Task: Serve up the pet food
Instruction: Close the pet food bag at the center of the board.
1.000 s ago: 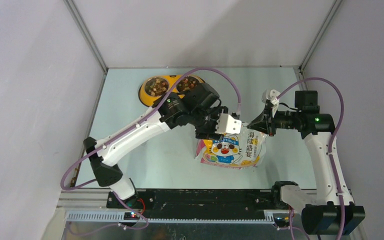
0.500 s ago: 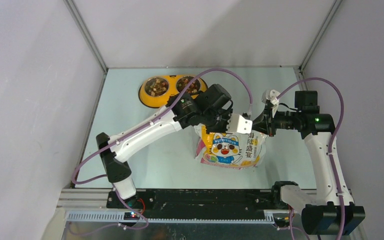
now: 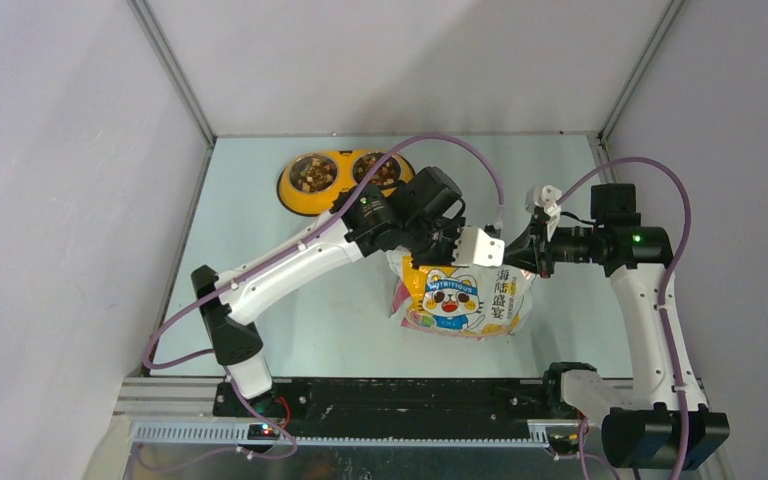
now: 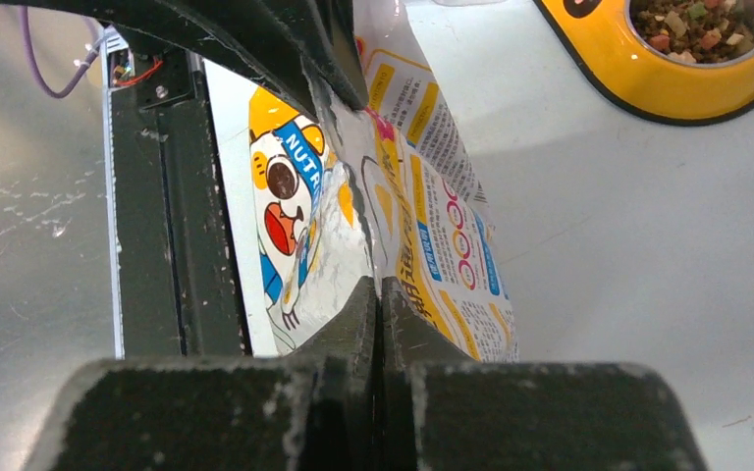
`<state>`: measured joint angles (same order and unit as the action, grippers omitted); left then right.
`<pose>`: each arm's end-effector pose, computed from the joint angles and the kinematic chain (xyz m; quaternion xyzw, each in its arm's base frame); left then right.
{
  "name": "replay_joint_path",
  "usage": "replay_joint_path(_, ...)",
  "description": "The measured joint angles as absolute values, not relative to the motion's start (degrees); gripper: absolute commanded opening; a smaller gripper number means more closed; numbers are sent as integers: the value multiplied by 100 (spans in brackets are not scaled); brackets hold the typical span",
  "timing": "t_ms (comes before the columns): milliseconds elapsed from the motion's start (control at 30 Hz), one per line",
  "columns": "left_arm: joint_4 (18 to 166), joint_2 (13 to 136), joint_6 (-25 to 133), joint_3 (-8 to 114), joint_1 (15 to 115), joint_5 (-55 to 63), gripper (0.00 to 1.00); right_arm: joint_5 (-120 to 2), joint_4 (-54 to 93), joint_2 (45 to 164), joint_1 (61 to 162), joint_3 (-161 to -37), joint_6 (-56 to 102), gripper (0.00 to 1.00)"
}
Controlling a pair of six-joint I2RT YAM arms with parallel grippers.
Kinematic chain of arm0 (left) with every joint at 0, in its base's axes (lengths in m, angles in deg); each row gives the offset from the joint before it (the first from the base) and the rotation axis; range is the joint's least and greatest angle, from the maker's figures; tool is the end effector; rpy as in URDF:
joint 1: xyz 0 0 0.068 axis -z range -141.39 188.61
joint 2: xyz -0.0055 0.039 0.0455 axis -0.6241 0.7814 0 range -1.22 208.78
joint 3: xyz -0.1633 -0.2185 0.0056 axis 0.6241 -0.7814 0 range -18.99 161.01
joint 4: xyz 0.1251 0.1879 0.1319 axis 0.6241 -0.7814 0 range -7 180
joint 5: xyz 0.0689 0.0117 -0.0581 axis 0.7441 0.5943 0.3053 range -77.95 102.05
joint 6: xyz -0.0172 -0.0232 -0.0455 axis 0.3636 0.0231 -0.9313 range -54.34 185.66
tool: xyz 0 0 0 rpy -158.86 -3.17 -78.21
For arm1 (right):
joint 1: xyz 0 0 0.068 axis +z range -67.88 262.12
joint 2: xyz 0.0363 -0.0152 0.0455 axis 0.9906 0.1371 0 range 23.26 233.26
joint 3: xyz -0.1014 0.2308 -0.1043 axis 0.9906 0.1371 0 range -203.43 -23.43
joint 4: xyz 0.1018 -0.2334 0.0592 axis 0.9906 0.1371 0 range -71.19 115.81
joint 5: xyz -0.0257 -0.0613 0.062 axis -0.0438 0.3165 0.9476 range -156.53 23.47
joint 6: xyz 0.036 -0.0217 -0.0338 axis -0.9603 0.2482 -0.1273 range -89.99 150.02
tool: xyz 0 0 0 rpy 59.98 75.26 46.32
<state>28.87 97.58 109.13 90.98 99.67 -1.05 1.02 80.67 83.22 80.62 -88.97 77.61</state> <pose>0.1667 -0.3181 0.3976 0.7621 0.5404 -0.1580 0.3198 0.1753 0.0284 0.3526 -0.4598 0.6689 0.3838 0.4402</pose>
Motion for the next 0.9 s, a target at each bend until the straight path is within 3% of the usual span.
replay_joint_path(33, 2896, 9758, 10886, 9098, 9967, -125, 53, 120, 8216, 8338, 8056, -8934, 7947, 0)
replay_joint_path(100, 2949, 9758, 10740, 9103, 9960, -175, 62, 166, 8463, 8390, 8060, -9007, 8240, 0)
replay_joint_path(200, 3067, 9761, 10589, 9111, 9958, -287, 63, 185, 8679, 8462, 8065, -9079, 8497, 0)
replay_joint_path(300, 3121, 9855, 10419, 9299, 9956, -527, 57, 211, 8786, 8510, 8065, -9118, 8644, 0)
replay_joint_path(467, 3246, 10075, 10207, 9623, 9958, -844, 37, 220, 8817, 8521, 8062, -9127, 8720, 0)
replay_joint_path(900, 3281, 10268, 10178, 9608, 10009, -1043, 22, 222, 8841, 8539, 8049, -9131, 8609, 0)
